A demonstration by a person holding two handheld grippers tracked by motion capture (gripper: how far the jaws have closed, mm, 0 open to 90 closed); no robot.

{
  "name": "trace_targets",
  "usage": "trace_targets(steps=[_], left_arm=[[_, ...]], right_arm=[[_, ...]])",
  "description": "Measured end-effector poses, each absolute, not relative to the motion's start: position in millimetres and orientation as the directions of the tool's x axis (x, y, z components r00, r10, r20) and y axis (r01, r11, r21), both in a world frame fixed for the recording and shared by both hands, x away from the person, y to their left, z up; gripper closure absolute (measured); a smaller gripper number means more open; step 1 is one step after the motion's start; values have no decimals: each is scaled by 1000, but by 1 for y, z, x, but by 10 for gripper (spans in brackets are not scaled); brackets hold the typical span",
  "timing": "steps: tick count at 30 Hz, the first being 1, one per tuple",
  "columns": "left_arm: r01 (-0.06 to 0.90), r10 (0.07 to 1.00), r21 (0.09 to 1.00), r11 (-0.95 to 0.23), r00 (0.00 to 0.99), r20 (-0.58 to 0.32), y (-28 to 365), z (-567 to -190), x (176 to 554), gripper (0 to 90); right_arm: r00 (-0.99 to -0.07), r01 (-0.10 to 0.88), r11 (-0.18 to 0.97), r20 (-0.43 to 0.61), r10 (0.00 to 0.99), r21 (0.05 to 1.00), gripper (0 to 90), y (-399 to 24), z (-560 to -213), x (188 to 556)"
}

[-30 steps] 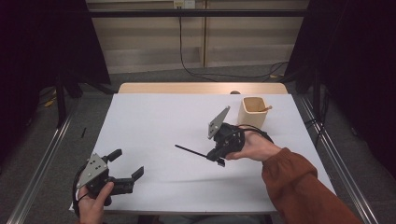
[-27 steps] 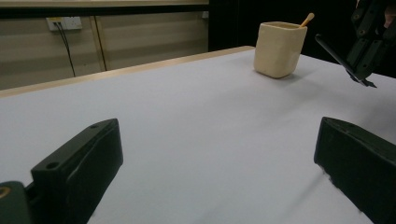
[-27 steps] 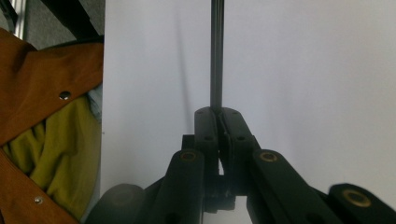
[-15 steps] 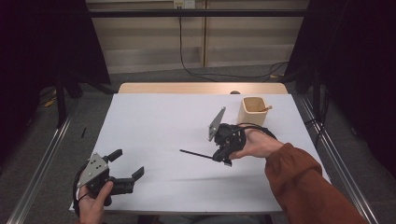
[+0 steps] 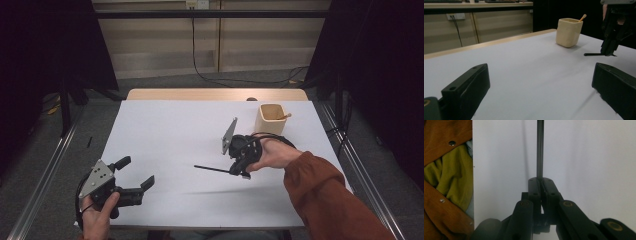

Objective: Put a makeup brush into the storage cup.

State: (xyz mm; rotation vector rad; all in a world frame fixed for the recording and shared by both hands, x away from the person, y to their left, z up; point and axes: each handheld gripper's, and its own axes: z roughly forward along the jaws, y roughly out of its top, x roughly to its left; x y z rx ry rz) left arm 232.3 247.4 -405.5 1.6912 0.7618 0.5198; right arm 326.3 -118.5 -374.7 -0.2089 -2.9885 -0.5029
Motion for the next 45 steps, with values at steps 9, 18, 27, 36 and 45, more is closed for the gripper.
trace_targets(steps=[9, 18, 27, 36, 45], left_arm=[[166, 720, 980, -113, 693, -35, 251, -384, 242, 12], [204, 666, 968, -147, 744, -56, 240, -390, 247, 5], [226, 560, 938, -262, 828, -43, 218, -380, 257, 10], [245, 490, 921, -303, 869, -70, 193, -374, 275, 18], [223, 449, 899, -377, 893, -33, 165, -362, 283, 18]], right_arm=[[-985, 154, 928, 129, 117, 338, 867, -118, -373, 325], [-984, 151, 931, 139, 109, 332, 867, -117, -376, 325], [-986, 142, 929, 135, 100, 341, 867, -117, -377, 325], [-986, 140, 932, 134, 101, 333, 866, -115, -380, 325], [-986, 136, 935, 137, 95, 327, 866, -115, -380, 324]])
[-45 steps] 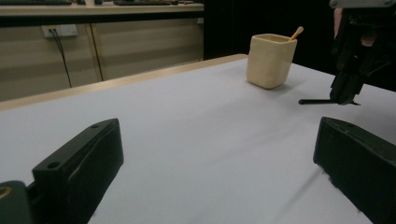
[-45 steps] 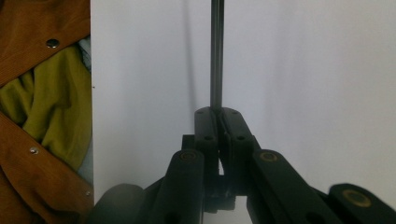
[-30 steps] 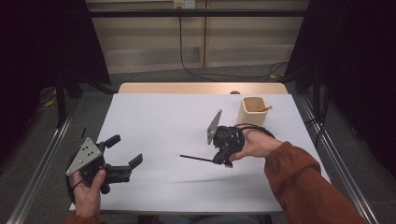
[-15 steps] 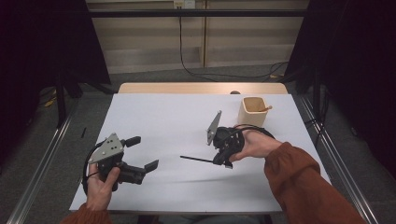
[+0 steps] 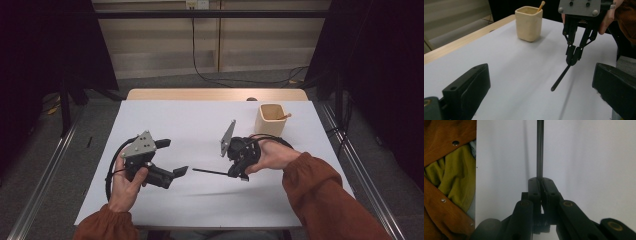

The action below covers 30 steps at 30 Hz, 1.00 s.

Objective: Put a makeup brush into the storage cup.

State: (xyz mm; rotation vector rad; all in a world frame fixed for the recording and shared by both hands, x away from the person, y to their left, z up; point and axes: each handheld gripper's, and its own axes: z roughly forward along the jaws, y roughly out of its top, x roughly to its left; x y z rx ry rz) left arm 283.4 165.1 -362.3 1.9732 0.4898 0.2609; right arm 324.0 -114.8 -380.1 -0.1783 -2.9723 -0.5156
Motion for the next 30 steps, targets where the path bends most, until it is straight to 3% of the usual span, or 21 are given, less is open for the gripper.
trace_targets(steps=[19, 30], left_arm=[[210, 280, 737, -643, 960, -29, 127, -369, 293, 39], [217, 235, 639, -738, 970, -58, 125, -374, 301, 47]], right_arm=[[-988, 110, 953, 132, 75, 281, 866, -113, -381, 323], [-989, 91, 964, 136, 59, 248, 866, -109, -384, 323]])
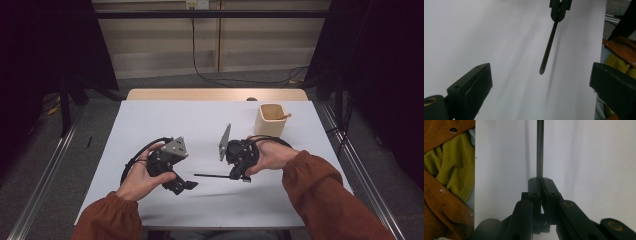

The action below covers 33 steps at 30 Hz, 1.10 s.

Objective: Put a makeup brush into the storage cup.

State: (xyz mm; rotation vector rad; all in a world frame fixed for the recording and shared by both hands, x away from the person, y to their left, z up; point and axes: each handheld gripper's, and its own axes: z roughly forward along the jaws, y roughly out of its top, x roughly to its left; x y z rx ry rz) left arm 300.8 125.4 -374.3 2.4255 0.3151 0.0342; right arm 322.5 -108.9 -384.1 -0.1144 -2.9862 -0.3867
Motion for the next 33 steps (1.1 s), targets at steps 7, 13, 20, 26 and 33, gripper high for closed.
trace_targets(steps=[7, 13, 20, 26, 33], left_arm=[[221, 226, 600, -769, 972, -69, 123, -372, 304, 49], [189, 182, 563, -805, 981, -68, 119, -373, 304, 50], [175, 154, 513, -841, 985, -83, 114, -376, 305, 58], [175, 150, 470, -865, 984, -91, 112, -380, 306, 62], [166, 129, 460, -872, 985, -110, 108, -384, 308, 203]], right_arm=[[-989, 85, 969, 138, 54, 231, 866, -107, -384, 322], [-990, 69, 974, 139, 39, 215, 866, -104, -384, 322], [-990, 59, 978, 136, 32, 201, 866, -101, -384, 322], [-990, 51, 979, 141, 23, 198, 866, -99, -385, 321], [-990, 38, 982, 144, 11, 187, 866, -96, -386, 321]])
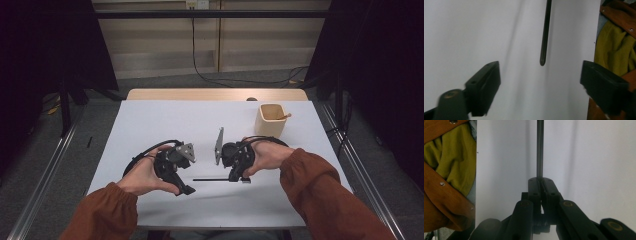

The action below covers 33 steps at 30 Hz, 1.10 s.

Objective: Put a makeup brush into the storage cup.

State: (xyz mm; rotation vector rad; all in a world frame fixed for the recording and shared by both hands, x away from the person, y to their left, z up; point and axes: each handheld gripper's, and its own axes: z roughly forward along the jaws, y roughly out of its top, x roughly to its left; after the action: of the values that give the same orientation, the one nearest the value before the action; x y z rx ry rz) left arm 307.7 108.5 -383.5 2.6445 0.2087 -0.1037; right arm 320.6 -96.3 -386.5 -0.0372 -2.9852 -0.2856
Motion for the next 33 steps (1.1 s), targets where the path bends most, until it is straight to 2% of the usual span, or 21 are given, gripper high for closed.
trace_targets(steps=[13, 33], left_arm=[[184, 116, 485, -855, 979, -167, 104, -386, 314, 533], [188, 97, 483, -855, 974, -206, 94, -394, 318, 746]], right_arm=[[-990, 28, 982, 140, 2, 186, 866, -90, -387, 319], [-991, 10, 976, 134, -20, 216, 867, -86, -386, 318]])
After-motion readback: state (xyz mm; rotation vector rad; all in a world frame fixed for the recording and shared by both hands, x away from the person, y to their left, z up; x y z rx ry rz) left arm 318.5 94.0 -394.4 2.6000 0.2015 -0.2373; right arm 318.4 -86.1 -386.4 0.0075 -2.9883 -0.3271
